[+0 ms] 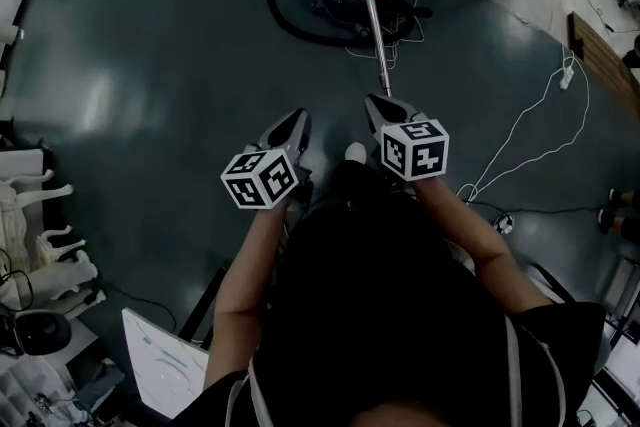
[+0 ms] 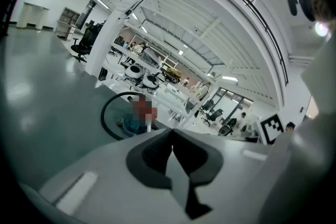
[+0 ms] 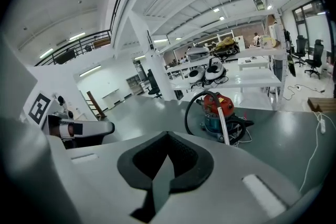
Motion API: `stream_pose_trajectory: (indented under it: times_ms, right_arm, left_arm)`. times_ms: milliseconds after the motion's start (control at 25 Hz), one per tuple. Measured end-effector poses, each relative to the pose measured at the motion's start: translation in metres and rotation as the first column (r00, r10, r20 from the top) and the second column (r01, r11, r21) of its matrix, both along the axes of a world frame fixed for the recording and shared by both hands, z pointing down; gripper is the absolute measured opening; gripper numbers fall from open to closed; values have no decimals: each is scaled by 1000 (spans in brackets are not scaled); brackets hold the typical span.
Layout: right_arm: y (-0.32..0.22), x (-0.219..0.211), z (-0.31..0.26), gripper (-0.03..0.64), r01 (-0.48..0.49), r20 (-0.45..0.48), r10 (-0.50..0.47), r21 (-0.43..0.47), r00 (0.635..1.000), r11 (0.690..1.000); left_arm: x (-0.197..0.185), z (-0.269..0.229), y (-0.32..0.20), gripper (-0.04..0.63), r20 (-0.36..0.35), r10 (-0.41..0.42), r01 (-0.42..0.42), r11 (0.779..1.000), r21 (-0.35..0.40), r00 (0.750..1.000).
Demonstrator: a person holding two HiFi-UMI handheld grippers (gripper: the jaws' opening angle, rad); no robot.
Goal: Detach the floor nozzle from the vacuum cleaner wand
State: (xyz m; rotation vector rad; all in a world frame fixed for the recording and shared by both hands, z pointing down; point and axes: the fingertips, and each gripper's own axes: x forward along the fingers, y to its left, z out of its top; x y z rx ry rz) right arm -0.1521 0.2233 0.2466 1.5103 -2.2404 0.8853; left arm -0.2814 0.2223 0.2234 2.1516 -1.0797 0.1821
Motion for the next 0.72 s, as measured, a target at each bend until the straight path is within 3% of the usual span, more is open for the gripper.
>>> stream_pose_trajectory:
  times_ms: [320,600,720]
  right_arm:
    - [-58,12,7,-5,-10,11,10,-5,1000,1000]
    - [-78,42,11,-5,-85,18,85,-16,996,996]
    - [-87,52,8,-5,-116,65,117,-19,991,993]
  left_arm:
    - [31,9,-67,9,2,59,-59,998,-15,998]
    - [57,14,-95,9,12,123,-123,992,-28,992]
    - [65,10,-109,9,16,131,-130,991,-21,991]
